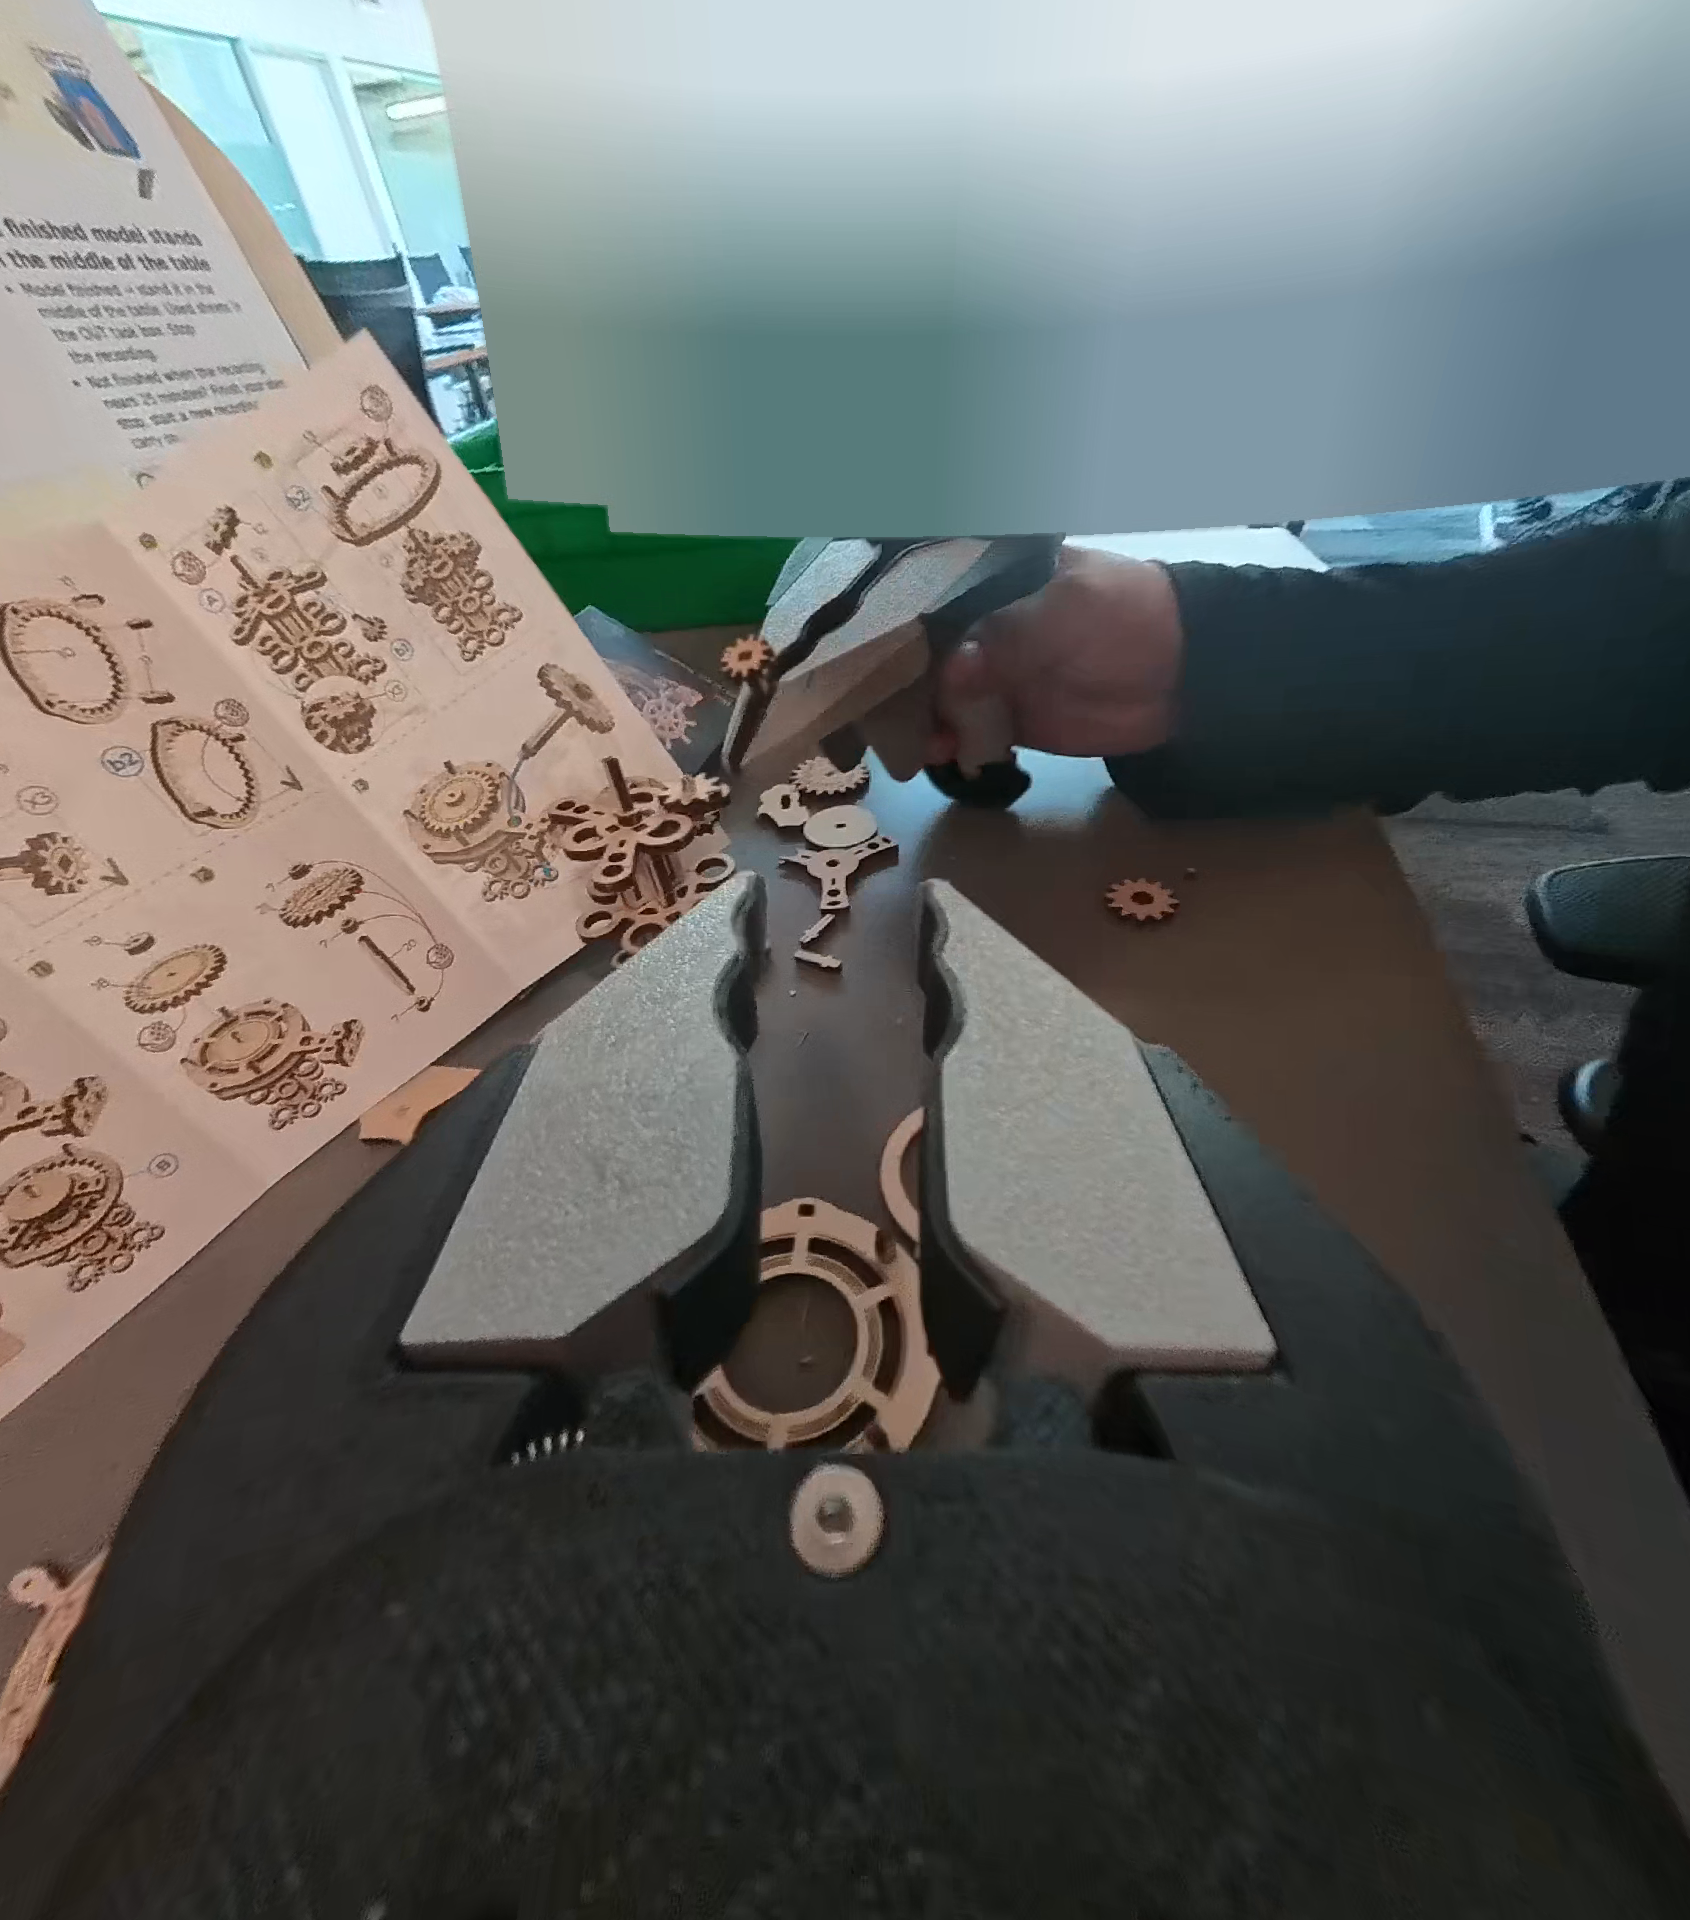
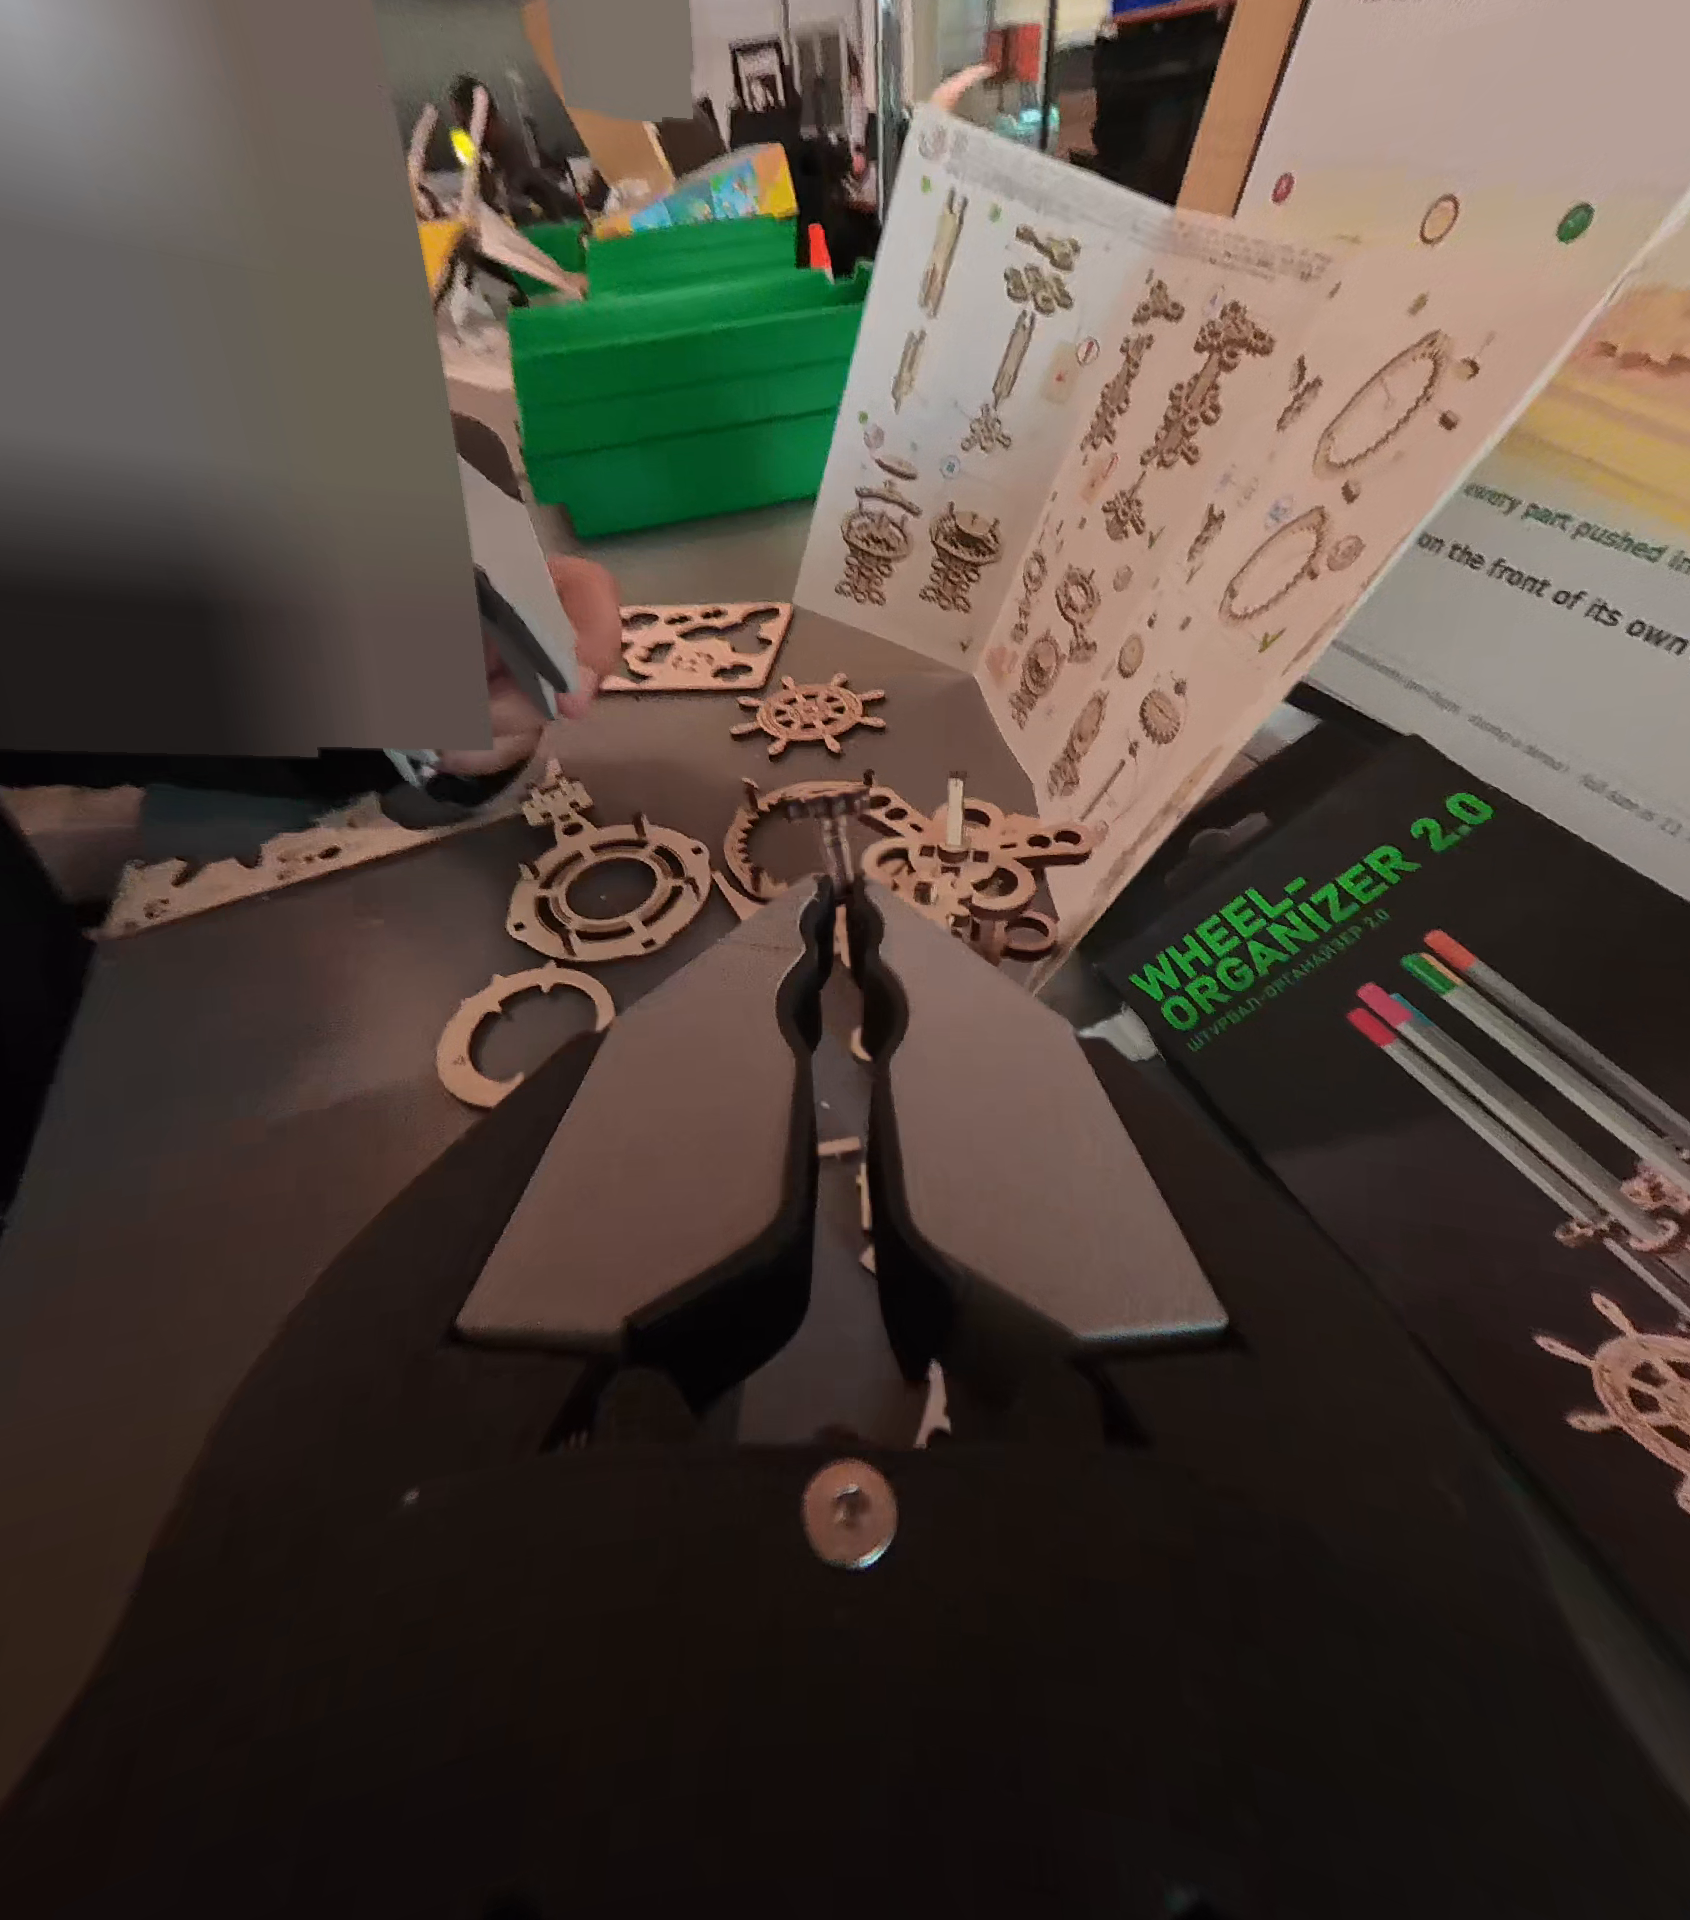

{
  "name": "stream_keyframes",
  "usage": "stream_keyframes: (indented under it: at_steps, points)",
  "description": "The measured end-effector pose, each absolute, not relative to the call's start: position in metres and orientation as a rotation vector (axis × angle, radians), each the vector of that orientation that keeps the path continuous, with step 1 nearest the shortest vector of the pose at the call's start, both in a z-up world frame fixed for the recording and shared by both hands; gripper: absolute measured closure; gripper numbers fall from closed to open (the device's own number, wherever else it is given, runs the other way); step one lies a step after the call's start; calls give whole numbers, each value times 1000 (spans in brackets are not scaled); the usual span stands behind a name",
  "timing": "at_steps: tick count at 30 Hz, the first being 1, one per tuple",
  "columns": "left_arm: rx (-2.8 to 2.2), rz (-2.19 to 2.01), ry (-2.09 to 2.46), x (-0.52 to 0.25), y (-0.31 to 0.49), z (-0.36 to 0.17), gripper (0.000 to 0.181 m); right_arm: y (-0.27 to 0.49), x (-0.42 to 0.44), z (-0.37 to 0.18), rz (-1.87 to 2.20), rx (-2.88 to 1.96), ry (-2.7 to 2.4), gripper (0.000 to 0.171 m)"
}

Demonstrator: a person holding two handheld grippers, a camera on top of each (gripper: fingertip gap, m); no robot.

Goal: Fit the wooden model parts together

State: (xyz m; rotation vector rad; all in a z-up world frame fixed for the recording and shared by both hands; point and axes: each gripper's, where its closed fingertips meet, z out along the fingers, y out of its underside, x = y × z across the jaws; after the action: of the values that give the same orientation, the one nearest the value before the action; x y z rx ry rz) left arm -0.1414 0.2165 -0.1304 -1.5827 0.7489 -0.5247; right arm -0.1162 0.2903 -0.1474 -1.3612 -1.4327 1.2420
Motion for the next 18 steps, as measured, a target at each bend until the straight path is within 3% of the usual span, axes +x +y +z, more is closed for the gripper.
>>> stream_keyframes:
  at_steps: [1, 18]
  points:
    - [-1579, -547, 748, -140, 215, -130, 156, 290, -116, -147, 1254, -1364, -1428, 171]
    - [-1594, -682, 699, -147, 215, -134, 163, 287, -111, -181, 1393, -1685, -1554, 171]
